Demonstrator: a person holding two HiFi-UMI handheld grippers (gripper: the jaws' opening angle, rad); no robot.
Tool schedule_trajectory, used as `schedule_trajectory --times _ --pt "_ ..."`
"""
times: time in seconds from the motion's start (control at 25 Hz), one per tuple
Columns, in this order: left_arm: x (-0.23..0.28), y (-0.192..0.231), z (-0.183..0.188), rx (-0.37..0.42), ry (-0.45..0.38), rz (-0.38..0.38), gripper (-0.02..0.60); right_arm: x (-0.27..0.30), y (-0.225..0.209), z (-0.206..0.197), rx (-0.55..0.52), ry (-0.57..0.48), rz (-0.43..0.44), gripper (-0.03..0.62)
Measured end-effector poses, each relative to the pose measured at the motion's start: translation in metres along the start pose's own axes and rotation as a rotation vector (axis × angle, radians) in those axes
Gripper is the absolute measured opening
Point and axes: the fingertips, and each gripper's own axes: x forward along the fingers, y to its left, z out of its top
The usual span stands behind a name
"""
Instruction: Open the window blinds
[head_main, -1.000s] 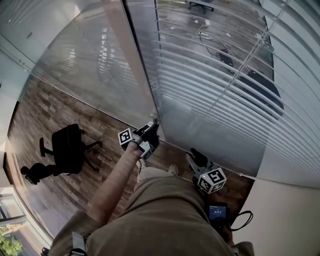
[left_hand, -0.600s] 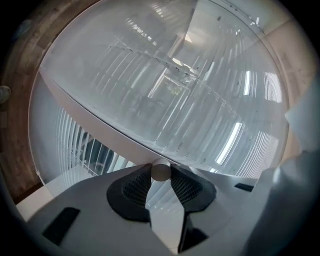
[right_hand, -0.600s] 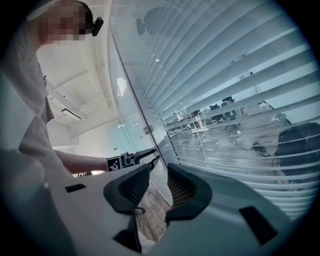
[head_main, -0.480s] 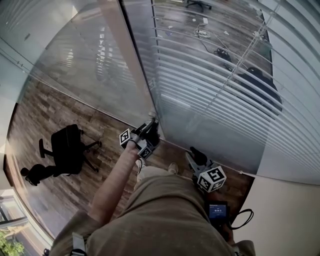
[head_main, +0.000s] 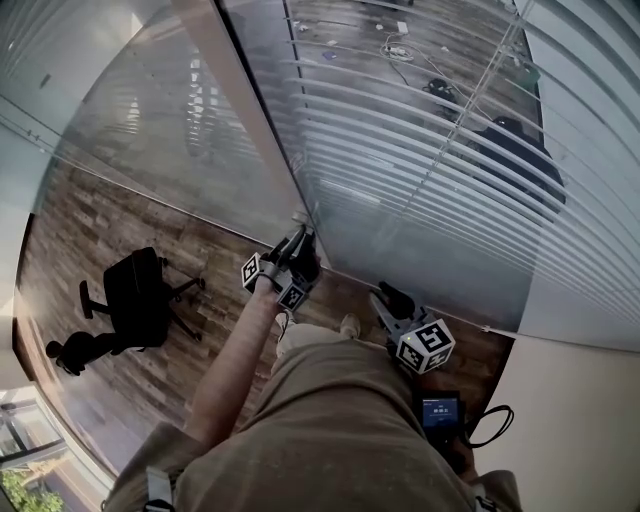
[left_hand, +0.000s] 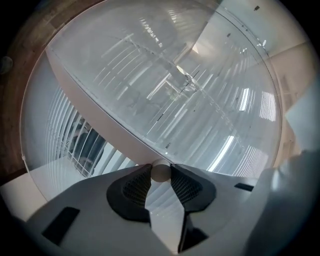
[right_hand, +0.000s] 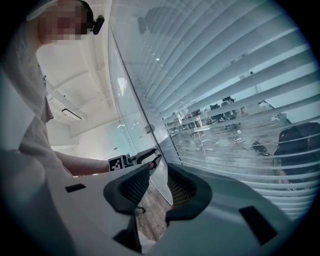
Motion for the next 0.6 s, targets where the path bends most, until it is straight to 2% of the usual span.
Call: schedule_trajectory --times 0.08,0.28,0.44,0.6 --pt "0.0 0.0 0.003 0.052 0.007 0.013 0.133 0.002 0.0 -0.001 -0.001 0.0 -0.001 0.118" --pt "0.001 -0.007 -0.007 0.264 0.048 0.063 0.142 0.001 0.0 -0.004 0.0 -0.003 -0.006 0.118" --pt "0.002 -0.009 -0.013 0.325 0.067 0.083 0.164 0.002 0.0 -0.003 0.004 0.001 -0.011 0.119" --pt "0.002 -0.009 -0.017 0.341 0.074 0.096 0.164 0.004 -0.001 0.0 0.004 0.005 -0.013 0.118"
